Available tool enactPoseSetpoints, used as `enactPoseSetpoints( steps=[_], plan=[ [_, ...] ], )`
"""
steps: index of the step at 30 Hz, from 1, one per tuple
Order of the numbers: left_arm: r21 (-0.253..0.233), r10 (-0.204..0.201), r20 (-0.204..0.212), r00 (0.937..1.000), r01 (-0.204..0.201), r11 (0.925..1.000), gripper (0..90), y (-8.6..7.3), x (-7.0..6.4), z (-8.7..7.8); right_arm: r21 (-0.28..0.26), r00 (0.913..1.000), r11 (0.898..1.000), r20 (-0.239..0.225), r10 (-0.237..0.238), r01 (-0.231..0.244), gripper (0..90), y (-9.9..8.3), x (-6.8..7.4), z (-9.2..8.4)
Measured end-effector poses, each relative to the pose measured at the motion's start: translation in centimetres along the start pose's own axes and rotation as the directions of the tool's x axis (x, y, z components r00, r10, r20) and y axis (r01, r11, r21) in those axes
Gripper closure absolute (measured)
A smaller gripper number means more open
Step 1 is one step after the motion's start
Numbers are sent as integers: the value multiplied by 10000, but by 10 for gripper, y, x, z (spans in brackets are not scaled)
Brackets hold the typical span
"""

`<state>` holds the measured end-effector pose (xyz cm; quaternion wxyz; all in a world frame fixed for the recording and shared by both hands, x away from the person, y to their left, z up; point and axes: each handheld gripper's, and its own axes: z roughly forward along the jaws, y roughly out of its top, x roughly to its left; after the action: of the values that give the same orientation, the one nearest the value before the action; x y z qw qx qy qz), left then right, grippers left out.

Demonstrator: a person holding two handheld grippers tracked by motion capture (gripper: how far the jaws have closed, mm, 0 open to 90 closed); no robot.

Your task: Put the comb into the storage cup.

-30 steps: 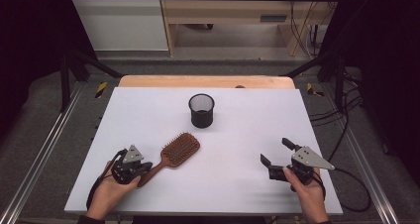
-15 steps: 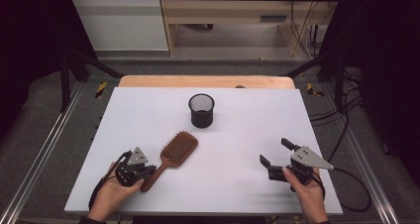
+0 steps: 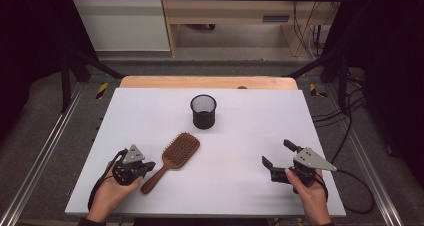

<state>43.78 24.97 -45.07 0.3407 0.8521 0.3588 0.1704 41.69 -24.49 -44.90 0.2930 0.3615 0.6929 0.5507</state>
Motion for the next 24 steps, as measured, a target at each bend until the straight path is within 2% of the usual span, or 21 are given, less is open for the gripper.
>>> enactPoseSetpoints(
  steps=[2,5,7,12,15,17,21,24],
  plan=[
    [-100,-91,-4,10000,91,9999,780,7,-2,-1,46,10000,10000,-66,-2,2,44,0,1,1],
    [126,8,-338,9994,-4,9999,636,19,-8,0,6,9999,10000,-160,-11,11,44,0,2,1],
    [264,-64,-331,9994,73,9996,536,26,-10,1,-25,9997,10000,-257,-17,17,44,0,3,1],
    [619,-539,-785,9955,588,9963,291,38,-12,6,-90,9989,9999,-466,66,-70,44,0,3,2],
    [803,-1086,-1021,9888,1170,9899,72,39,-11,10,-85,9985,10000,-545,31,-35,44,0,5,1],
    [994,-1264,-869,9882,1349,9859,57,37,-9,11,-16,9984,10000,-569,-57,56,44,0,6,0],
    [1422,-1318,-773,9883,1418,9796,55,36,-8,15,-14,9985,10000,-554,-34,34,43,0,6,1],
    [1507,-1313,-638,9893,1396,9787,56,36,-9,15,8,9987,10000,-518,-23,23,43,0,5,1]
  ],
)
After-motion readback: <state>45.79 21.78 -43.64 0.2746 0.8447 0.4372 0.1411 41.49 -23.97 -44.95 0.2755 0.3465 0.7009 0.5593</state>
